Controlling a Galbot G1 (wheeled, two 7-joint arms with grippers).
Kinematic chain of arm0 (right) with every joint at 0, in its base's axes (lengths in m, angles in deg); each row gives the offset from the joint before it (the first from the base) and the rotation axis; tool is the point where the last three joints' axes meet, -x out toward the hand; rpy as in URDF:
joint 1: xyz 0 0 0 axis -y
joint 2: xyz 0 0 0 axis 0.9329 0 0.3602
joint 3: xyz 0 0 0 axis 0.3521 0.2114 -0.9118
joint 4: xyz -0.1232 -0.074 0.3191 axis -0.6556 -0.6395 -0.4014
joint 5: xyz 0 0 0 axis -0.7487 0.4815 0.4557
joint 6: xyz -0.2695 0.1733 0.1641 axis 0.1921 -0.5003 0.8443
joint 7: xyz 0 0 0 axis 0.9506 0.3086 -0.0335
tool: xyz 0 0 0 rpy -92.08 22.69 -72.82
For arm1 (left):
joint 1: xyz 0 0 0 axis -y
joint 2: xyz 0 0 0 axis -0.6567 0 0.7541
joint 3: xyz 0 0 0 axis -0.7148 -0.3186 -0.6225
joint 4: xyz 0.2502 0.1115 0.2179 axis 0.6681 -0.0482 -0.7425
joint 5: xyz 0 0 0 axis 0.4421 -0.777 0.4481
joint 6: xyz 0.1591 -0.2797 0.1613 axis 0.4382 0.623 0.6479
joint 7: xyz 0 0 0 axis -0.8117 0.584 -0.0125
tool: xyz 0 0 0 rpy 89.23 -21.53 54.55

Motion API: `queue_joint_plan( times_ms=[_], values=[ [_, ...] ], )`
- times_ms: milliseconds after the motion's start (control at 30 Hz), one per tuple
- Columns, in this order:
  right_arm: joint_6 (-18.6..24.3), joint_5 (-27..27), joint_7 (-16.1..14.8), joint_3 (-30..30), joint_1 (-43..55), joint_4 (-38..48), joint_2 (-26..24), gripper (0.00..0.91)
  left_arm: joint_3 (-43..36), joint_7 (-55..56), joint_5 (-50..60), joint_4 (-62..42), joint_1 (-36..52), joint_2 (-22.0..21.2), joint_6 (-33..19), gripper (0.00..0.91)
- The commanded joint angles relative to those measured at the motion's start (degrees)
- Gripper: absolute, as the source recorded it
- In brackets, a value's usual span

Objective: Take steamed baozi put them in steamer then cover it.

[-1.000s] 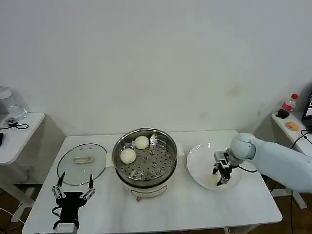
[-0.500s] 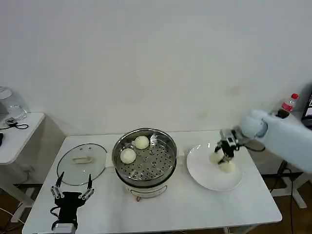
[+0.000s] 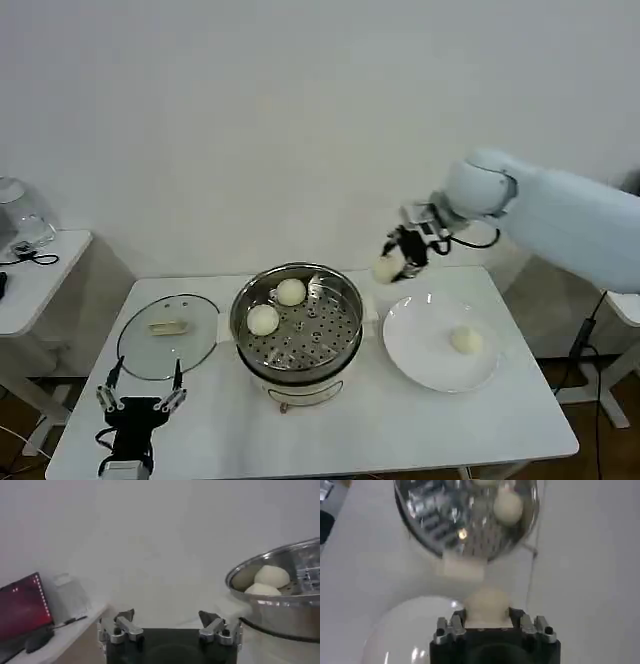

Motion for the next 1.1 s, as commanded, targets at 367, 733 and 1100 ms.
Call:
queue_joint_plan(
  times_ms=[367, 733, 1100],
  values=[
    [15.5, -9.0, -0.2, 3.7, -5.7, 7.9, 22.5, 0.615, 1.5, 0.0, -0.1, 1.4, -0.9, -1.0, 0.0, 0.907],
    [19.4, -11.5, 0.8, 4.9, -9.0, 7.3, 23.2, 0.615, 2.0, 0.0, -0.1, 1.4, -1.0, -1.4, -0.1, 0.907],
    [20.2, -12.2, 0.5, 5.8, -9.6, 6.0, 22.7, 0.625, 2.3, 0.1, -0.2, 1.3, -1.0, -1.5, -0.3, 0.907]
  ],
)
